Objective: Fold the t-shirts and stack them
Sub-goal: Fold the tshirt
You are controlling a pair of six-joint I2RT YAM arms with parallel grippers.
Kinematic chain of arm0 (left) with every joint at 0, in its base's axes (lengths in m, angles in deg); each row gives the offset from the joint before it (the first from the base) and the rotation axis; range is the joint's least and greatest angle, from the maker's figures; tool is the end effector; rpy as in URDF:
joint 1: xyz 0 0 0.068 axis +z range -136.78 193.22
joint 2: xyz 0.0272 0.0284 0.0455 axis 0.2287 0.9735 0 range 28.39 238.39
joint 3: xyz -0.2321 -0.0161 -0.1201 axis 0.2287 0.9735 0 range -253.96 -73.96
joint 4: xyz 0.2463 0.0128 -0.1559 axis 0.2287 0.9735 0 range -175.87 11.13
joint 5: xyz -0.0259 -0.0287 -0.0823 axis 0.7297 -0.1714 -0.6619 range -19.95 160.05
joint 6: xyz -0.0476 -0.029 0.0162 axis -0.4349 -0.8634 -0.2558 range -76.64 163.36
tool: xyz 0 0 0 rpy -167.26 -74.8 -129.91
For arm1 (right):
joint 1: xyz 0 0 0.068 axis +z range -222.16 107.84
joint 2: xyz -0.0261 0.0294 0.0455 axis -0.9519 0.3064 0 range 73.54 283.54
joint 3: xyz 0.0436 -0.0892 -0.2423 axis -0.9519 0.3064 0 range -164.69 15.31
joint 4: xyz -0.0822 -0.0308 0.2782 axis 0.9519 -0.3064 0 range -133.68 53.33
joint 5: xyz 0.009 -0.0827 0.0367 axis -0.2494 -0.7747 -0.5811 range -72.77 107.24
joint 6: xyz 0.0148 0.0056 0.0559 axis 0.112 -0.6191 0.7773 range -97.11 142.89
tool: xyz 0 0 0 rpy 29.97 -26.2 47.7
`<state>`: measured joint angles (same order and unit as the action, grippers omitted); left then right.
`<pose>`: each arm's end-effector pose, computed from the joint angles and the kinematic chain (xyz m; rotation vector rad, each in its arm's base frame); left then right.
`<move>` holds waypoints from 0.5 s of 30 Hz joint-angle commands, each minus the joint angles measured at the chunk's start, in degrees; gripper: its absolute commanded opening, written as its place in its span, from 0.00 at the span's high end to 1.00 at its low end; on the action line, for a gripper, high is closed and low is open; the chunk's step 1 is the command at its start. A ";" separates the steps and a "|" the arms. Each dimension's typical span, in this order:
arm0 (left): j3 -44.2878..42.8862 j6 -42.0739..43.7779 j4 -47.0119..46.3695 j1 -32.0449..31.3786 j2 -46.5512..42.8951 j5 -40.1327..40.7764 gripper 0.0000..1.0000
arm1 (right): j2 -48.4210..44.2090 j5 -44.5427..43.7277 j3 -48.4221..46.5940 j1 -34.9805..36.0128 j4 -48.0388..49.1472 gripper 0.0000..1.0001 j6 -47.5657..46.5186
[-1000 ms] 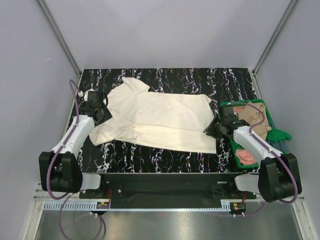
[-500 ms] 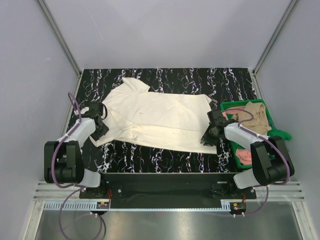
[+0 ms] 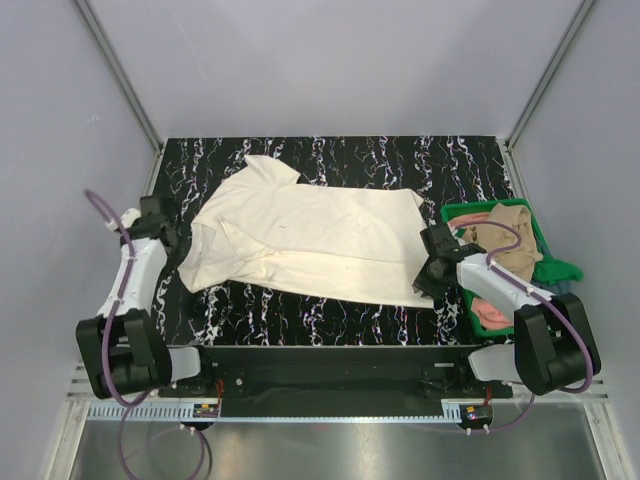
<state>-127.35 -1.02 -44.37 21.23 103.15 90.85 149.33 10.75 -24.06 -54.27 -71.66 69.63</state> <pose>0.2802 0.0543 0.2116 -1.2374 2.2572 0.2547 0.2426 0.0732 0.1329 0.7241 2.7105 0.1111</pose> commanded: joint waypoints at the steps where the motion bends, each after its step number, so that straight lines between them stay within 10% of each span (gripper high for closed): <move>1: 2.14 -10.36 4.73 7.44 -5.06 -8.39 0.44 | -1.43 -0.99 -2.02 0.13 -0.26 0.71 -0.25; 15: 12.17 -20.66 -6.78 16.42 0.65 -26.61 0.40 | -1.43 2.44 -1.58 0.13 2.64 0.72 -0.07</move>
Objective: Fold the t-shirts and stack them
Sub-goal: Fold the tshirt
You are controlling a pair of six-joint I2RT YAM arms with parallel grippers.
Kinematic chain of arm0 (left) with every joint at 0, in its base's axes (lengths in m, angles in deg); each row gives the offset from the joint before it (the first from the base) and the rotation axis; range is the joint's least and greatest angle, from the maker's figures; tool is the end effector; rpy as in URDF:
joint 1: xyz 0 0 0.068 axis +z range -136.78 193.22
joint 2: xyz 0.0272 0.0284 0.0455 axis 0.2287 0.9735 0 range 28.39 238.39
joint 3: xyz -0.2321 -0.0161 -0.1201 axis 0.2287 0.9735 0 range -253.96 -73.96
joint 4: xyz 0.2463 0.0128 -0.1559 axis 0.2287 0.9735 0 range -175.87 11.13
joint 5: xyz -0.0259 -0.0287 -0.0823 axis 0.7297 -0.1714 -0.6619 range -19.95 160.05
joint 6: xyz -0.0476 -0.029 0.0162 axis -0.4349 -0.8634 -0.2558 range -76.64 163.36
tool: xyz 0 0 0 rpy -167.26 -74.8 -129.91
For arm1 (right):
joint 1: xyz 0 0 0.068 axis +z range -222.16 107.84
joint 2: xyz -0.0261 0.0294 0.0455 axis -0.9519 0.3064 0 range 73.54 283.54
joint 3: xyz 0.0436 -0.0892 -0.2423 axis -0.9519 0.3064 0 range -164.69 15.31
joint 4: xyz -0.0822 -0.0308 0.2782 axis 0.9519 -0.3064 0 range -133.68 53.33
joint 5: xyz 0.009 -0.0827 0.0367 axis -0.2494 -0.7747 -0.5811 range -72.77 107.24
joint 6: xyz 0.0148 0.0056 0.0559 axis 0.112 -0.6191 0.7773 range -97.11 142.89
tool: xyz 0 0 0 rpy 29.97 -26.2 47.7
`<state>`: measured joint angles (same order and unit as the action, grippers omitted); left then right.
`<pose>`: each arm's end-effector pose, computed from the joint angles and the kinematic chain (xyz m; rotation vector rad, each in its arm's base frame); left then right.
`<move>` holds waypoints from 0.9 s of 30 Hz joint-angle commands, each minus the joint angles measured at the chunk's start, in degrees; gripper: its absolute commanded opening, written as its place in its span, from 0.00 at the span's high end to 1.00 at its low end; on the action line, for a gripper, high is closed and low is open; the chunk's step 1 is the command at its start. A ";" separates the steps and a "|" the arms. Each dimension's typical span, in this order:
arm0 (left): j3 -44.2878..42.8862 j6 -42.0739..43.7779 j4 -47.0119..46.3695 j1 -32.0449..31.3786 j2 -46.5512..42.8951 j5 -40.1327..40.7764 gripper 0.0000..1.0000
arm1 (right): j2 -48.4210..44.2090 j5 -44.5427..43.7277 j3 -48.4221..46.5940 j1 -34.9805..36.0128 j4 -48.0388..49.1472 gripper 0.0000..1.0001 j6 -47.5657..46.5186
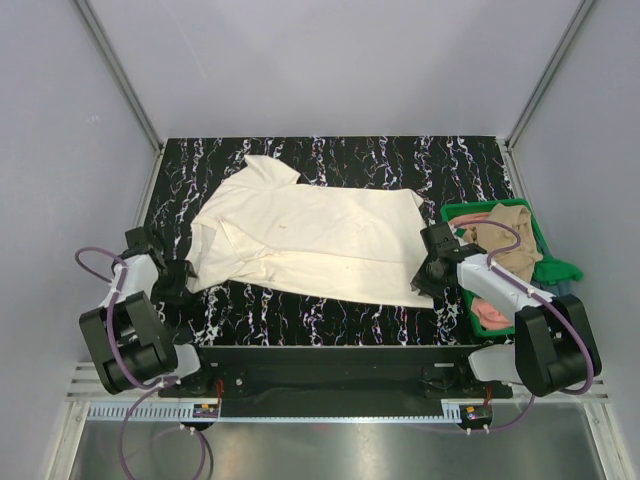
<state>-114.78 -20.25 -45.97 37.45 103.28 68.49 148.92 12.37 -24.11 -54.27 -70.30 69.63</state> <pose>0.2278 0.1012 0.1407 -1.9953 2.0799 -0.1738 0.2447 0.0752 0.1356 0.7160 2.6975 0.1684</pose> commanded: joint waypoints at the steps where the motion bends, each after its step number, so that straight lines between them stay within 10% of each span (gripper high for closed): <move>1: -0.23 -1.42 -5.18 0.21 0.52 -3.80 0.40 | -1.19 0.99 -1.80 0.13 1.20 0.72 -0.25; 22: 3.46 -4.50 -7.29 -2.08 -0.80 0.95 0.56 | 8.64 0.90 -15.86 12.52 2.16 0.72 -1.04; 27: 1.10 -1.00 -7.82 -2.17 -1.15 4.18 0.83 | 13.73 4.68 -14.91 14.36 3.93 0.77 -1.65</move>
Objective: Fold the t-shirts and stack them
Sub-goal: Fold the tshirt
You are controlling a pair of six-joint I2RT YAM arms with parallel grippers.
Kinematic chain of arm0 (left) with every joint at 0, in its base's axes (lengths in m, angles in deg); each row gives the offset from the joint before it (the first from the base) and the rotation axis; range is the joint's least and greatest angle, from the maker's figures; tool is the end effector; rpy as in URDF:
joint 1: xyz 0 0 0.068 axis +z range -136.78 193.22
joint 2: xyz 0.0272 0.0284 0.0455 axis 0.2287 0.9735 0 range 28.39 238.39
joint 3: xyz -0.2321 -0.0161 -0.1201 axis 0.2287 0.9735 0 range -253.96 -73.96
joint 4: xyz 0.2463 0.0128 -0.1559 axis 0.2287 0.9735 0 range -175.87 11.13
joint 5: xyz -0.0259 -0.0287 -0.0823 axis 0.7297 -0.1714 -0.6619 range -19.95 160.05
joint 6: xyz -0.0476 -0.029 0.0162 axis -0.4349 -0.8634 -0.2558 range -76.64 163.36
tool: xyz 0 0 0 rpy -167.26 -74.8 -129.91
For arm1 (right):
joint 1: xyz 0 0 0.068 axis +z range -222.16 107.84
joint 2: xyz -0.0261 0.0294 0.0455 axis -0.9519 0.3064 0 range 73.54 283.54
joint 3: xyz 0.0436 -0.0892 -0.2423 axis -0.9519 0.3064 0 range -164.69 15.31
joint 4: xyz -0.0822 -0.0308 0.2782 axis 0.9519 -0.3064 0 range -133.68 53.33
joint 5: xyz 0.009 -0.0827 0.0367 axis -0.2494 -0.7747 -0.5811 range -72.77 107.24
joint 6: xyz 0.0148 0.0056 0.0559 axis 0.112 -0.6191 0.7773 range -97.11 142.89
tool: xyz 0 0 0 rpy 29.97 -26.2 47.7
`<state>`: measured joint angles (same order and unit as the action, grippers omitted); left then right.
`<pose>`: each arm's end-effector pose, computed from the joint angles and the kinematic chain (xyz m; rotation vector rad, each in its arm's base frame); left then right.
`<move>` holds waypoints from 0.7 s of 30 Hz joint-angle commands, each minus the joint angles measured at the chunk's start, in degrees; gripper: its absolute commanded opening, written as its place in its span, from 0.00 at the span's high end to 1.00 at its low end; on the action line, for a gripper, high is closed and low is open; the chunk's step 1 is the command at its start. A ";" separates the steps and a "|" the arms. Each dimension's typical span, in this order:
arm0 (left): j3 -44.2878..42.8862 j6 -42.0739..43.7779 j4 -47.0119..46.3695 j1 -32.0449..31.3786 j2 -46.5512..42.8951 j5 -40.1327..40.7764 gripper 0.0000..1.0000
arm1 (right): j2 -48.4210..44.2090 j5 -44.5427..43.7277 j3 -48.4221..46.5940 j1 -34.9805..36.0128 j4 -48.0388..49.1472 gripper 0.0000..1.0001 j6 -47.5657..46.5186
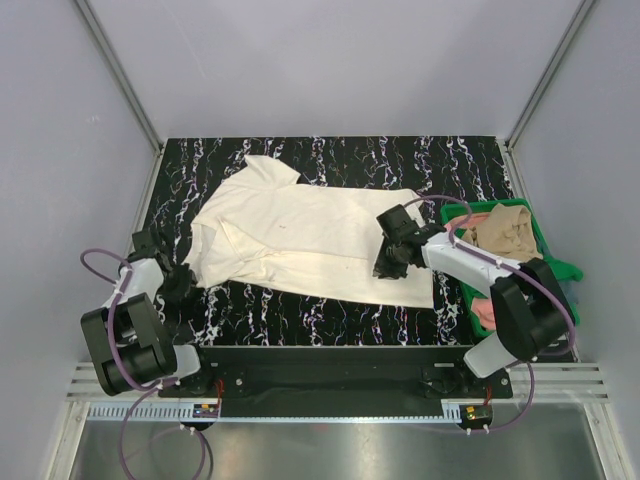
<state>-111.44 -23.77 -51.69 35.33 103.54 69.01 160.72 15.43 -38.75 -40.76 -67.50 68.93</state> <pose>0.2294 0.0924 0.1260 -1.9984 2.0309 -0.1982 0.2766 0.1671 0.1609 0.3597 2.7209 0.3634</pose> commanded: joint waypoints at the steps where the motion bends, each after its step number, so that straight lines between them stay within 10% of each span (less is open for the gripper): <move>1: -3.12 3.93 -2.27 -0.05 -1.07 4.63 0.91 | 2.55 1.54 0.18 0.77 0.17 0.78 -0.87; 21: -17.54 18.00 1.42 -5.15 8.16 17.04 1.00 | -9.66 -7.78 12.93 0.95 -11.70 0.81 0.01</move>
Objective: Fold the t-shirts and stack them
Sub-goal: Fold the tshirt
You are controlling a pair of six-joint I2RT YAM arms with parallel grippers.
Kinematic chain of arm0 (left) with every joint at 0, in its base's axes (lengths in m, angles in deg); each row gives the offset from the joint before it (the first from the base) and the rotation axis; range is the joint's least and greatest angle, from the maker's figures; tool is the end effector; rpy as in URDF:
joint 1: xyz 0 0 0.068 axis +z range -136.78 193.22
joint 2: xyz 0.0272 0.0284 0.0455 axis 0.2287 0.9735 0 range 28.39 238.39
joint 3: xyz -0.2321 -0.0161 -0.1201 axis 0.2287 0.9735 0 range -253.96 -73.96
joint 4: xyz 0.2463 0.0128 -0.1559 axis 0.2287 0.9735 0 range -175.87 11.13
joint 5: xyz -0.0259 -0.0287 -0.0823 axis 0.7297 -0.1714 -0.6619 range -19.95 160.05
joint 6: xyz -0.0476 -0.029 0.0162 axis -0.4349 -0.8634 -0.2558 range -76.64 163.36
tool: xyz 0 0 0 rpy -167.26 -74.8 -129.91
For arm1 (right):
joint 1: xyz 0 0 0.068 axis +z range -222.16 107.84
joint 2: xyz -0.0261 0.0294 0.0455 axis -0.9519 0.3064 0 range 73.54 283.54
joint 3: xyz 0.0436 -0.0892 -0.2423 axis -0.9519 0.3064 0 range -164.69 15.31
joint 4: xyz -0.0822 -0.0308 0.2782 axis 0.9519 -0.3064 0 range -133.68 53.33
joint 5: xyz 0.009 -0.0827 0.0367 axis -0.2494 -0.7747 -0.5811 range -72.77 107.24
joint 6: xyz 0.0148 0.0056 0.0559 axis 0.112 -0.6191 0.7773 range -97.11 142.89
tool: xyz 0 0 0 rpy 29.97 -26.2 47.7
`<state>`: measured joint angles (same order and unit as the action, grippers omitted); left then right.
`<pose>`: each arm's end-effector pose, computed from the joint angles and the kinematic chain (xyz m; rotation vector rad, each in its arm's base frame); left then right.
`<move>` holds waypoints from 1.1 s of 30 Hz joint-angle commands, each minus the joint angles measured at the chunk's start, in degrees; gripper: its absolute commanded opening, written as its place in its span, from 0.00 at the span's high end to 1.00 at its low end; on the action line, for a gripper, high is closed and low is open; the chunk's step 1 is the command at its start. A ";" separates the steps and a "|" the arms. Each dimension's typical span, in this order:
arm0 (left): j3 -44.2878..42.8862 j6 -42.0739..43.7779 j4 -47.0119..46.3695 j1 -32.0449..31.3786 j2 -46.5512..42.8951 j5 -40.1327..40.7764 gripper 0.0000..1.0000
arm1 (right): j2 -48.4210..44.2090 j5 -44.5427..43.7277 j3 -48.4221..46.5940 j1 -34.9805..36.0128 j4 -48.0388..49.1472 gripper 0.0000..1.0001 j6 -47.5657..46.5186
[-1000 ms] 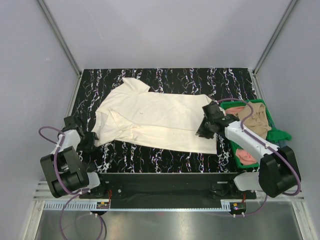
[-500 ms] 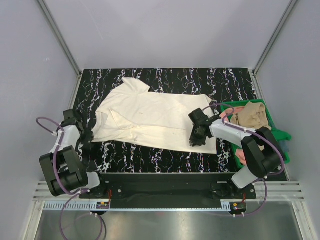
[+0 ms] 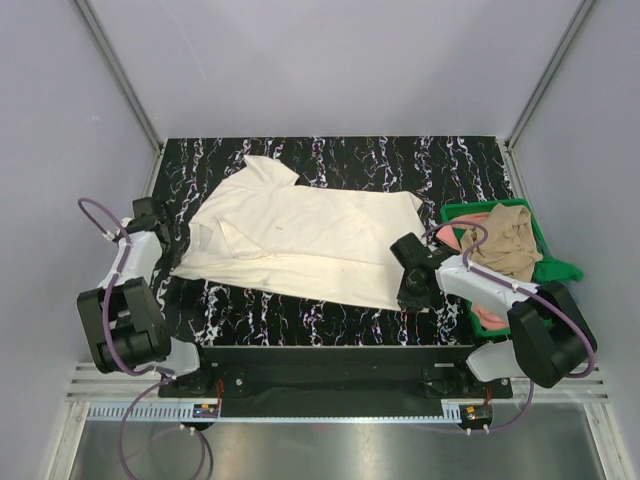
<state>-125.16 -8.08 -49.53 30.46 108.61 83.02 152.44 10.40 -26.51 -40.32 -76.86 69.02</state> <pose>0.2802 0.0967 0.1763 -1.5572 2.1621 0.1182 0.2184 0.1297 0.1298 0.3791 2.8686 0.0688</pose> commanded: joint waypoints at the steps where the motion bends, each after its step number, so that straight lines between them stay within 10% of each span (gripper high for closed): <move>1: -4.69 2.48 -0.74 -0.36 4.05 2.94 1.00 | -1.63 -2.66 0.78 0.42 -2.53 0.81 -0.16; 15: -16.21 6.09 1.19 -2.73 15.13 3.46 0.91 | 0.82 -4.60 -1.24 0.51 -4.38 0.81 -0.60; 22: -22.53 13.46 3.04 -3.78 12.85 9.18 0.57 | -4.18 -3.19 -2.56 0.51 -4.38 0.78 -0.96; 33: -23.96 22.17 -5.13 -13.80 15.22 -16.13 0.60 | -5.50 -0.99 -3.97 0.51 -0.78 0.77 -2.09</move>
<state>-150.76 11.04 -50.67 17.82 122.80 75.33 147.93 8.66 -28.41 -40.30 -79.26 67.93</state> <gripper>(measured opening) 0.407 0.221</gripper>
